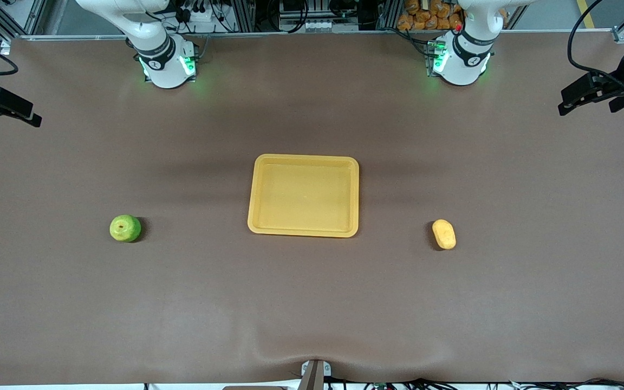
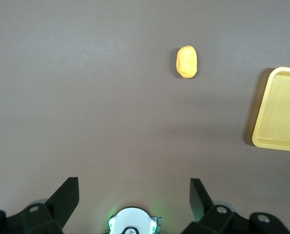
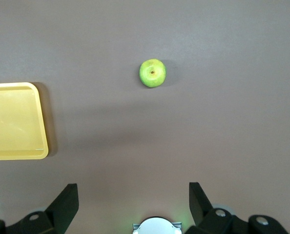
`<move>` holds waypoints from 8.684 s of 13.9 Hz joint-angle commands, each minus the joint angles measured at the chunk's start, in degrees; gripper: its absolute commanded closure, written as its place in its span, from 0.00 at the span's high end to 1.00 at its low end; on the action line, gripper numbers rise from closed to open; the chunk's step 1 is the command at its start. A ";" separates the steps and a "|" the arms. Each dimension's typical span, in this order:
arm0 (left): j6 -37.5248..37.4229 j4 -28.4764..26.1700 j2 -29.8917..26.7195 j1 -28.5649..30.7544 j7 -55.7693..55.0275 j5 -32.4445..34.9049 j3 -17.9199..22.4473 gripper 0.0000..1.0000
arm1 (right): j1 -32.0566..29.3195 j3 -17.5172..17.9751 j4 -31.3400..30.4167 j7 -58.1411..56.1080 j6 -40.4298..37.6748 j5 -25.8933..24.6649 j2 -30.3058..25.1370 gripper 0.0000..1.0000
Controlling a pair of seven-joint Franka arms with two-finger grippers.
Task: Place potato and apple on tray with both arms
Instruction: 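Move the left gripper out toward the yellow potato, then lower the left gripper over the potato and close on it, then lift the potato with the left gripper while the right gripper reaches the apple, then lower the potato onto the tray while the right gripper grasps the apple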
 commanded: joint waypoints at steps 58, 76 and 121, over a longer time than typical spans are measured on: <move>50.82 -17.17 32.64 -3.39 -30.06 7.82 -5.63 1.00 | -2.74 0.40 6.77 -0.86 0.25 -1.84 10.60 1.00; 58.21 -15.67 40.47 -3.56 -30.06 9.49 -5.19 0.76 | -1.06 0.58 6.85 -7.46 7.89 -2.72 20.09 1.00; 44.50 -3.54 45.39 -30.80 -53.18 22.59 -11.61 0.00 | -0.27 0.75 -11.51 -17.83 41.29 -2.02 36.26 1.00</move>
